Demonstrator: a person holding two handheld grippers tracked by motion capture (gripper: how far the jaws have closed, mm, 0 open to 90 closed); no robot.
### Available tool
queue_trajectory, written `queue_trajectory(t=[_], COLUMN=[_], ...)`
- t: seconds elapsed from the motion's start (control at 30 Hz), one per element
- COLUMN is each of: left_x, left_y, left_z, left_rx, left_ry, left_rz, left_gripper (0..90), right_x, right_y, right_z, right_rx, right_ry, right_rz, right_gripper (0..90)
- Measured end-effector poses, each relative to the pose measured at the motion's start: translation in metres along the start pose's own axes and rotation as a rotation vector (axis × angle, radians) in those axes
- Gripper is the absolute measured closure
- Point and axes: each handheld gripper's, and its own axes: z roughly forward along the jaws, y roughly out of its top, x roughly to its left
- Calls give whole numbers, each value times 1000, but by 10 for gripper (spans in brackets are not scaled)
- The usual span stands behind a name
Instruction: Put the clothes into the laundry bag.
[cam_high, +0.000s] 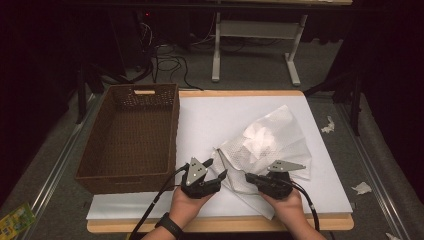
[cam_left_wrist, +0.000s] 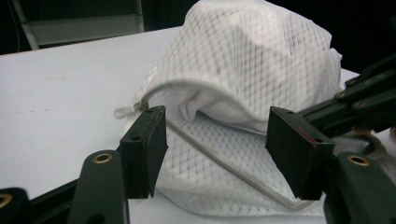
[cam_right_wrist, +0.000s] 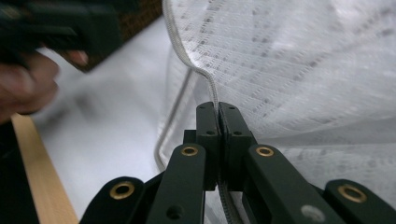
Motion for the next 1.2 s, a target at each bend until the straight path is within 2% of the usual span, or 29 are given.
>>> queue_trajectory(t=[0.07, 0.17, 0.23, 0.3, 0.43, 0.53, 0.57, 0.63, 0.73, 0.77, 0.87, 0.93, 0.97, 1.03, 1.07, 1.13, 1.2], left_x=[1, 2, 4, 5, 7, 9, 10, 13, 18, 18, 19, 20, 20, 22, 22, 21, 20], left_y=[0, 1, 1, 1, 4, 5, 3, 2, 1, 1, 5, 9, 10, 13, 14, 14, 13], left_z=[0, 1, 3, 5, 12, 22, 27, 36, 50, 53, 65, 70, 72, 73, 72, 69, 64], left_rx=[0, -1, -3, -5, -15, -7, 4, 14, 33, 38, 43, 38, 38, 41, 42, 46, 51], left_ry=[2, 11, 16, 28, 58, 88, 107, 134, 157, 163, 173, 180, 174, 162, 170, 164, 158], left_rz=[4, -2, -5, -9, 13, 28, 39, 30, 7, 12, 11, 13, 11, 0, 1, 16, 31], left_gripper=[389, 387, 386, 386, 408, 432, 439, 443, 440, 439, 442, 495, 572, 773, 865, 887, 890], right_x=[0, 4, 7, 10, 6, -5, -11, -24, -35, -38, -40, -43, -44, -47, -49, -52, -54], right_y=[-3, 0, 4, 11, 17, 14, 11, 6, 1, 0, -2, -4, -5, -8, -9, -10, -12], right_z=[5, 1, -7, -20, -50, -75, -82, -95, -102, -103, -99, -96, -95, -91, -88, -83, -78], right_rx=[27, 11, -22, -78, -171, -218, -229, -247, -256, -257, -235, -216, -210, -197, -186, -168, -148], right_ry=[-11, -8, -5, -4, -27, -113, -130, -177, -215, -224, -245, -268, -273, -288, -298, -298, -278], right_rz=[1, -15, -29, -39, -16, -10, 15, 66, 92, 105, 102, 110, 116, 128, 137, 159, 174], right_gripper=[872, 800, 753, 722, 687, 676, 674, 662, 652, 652, 631, 590, 564, 454, 389, 303, 275])
